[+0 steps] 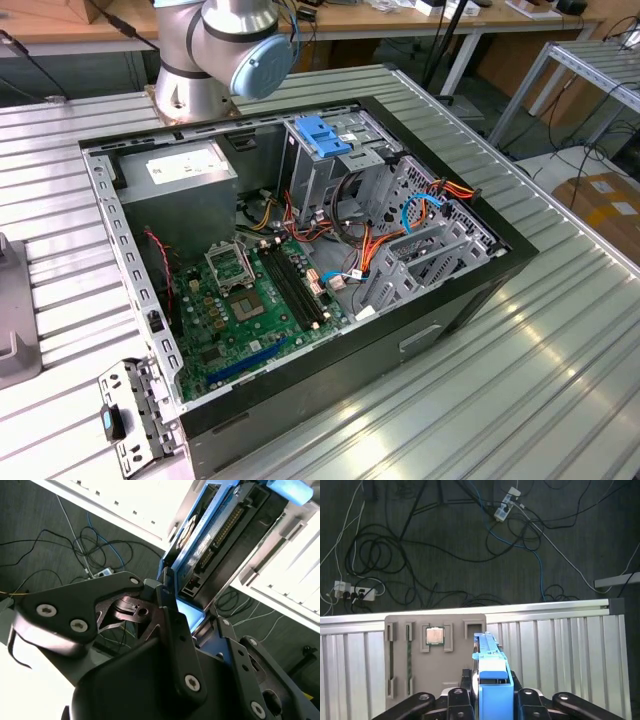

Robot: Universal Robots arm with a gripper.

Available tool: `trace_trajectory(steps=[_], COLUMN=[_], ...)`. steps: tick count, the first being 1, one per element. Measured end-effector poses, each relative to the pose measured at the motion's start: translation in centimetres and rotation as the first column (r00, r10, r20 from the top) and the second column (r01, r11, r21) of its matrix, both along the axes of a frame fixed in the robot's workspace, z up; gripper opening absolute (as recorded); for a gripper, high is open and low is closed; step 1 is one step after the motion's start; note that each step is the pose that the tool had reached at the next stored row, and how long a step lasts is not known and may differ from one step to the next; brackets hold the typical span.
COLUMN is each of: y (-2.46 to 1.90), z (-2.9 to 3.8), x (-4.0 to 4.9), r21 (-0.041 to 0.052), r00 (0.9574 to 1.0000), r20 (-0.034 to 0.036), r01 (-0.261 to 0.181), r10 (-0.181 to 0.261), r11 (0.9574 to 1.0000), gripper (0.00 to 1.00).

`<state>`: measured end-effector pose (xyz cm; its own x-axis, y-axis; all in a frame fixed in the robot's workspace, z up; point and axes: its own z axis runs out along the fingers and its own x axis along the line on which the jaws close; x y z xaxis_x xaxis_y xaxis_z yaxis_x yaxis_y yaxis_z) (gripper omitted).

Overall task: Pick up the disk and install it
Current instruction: 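Pick up the disk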

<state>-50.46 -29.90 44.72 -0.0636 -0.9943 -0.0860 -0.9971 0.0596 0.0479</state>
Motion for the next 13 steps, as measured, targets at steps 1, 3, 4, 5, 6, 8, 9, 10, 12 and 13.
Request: trace_trajectory(steps=[1,3,4,5,6,8,9,10,12,13], y=[0.0,0.0,0.0,0.0,0.0,0.0,0.0,0.0,0.0,0.0], z=[0.52,1.21,1.68,1.93,2.2,2.83,3.12,3.43,3.94,4.32], x=[0.0,0.0,0.0,0.0,0.0,0.0,0.0,0.0,0.0,0.01], r21=[0.0001,0.0001,0.0001,0.0002,0.0002,0.0002,0.0003,0.0003,0.0002,0.0002], r00=[1.0,1.0,1.0,1.0,1.0,1.0,1.0,1.0,1.0,1.0], r20=[0.0001,0.0,0.0001,0.0001,0.0001,0.0,0.0001,0.0001,0.0,-0.0001], r01=[0.0,0.0,0.0,0.0,0.0,0.0,0.0,0.0,0.0,0.0], r10=[0.0,0.0,0.0,0.0,0.0,0.0,0.0,0.0,0.0,0.0], r11=[1.0,1.0,1.0,1.0,1.0,1.0,1.0,1.0,1.0,1.0], gripper=[0.37,0.37,0.37,0.37,0.37,0.37,0.37,0.37,0.37,0.37])
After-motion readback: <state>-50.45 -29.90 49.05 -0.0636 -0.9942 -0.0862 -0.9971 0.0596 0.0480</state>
